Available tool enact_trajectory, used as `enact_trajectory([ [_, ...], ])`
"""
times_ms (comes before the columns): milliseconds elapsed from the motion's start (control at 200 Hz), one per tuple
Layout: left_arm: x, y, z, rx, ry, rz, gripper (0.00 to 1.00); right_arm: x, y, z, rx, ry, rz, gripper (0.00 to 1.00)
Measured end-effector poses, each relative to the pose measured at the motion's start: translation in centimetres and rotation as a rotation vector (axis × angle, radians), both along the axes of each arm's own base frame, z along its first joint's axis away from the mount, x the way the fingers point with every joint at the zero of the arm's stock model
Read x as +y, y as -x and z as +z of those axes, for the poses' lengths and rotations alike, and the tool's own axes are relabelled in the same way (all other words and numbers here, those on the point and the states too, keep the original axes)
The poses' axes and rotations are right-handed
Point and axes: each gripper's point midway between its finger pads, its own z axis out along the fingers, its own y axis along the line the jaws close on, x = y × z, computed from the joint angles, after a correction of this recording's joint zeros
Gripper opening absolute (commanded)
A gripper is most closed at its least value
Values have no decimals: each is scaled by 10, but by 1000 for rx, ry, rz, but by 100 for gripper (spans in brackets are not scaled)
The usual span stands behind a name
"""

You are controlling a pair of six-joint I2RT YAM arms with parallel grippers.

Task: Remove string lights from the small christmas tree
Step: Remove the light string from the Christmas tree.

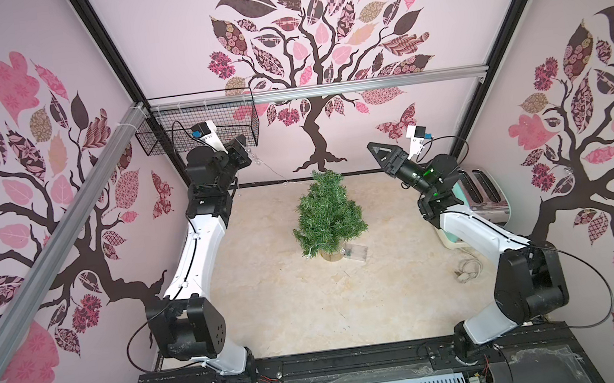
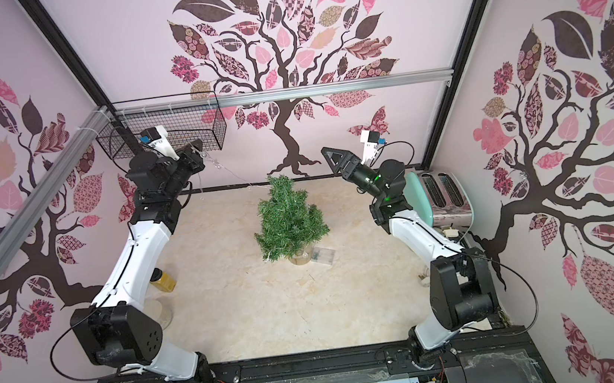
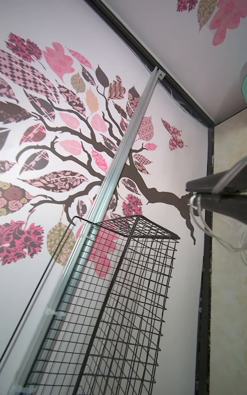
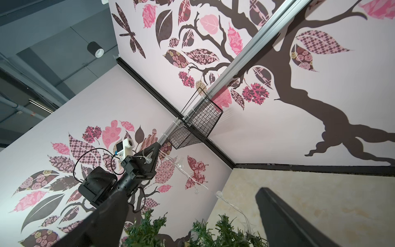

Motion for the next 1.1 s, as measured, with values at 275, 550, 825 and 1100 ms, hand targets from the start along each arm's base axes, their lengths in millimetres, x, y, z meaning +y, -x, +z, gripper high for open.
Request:
enact_trajectory([
  [275,18,28,25,-29,-19,94,0,-7,26,17,-55,27,-27,100],
  [550,45,46,32,-27,-45,242,0,-9,29,10,-41,45,-44,100],
  [825,76,66,41,-36,-55,392,0,-13,40,23,-74,46,-58,99],
  [1100,92,74,44,-34,-67,484,0,-15,45,27,-84,43,-70,100],
])
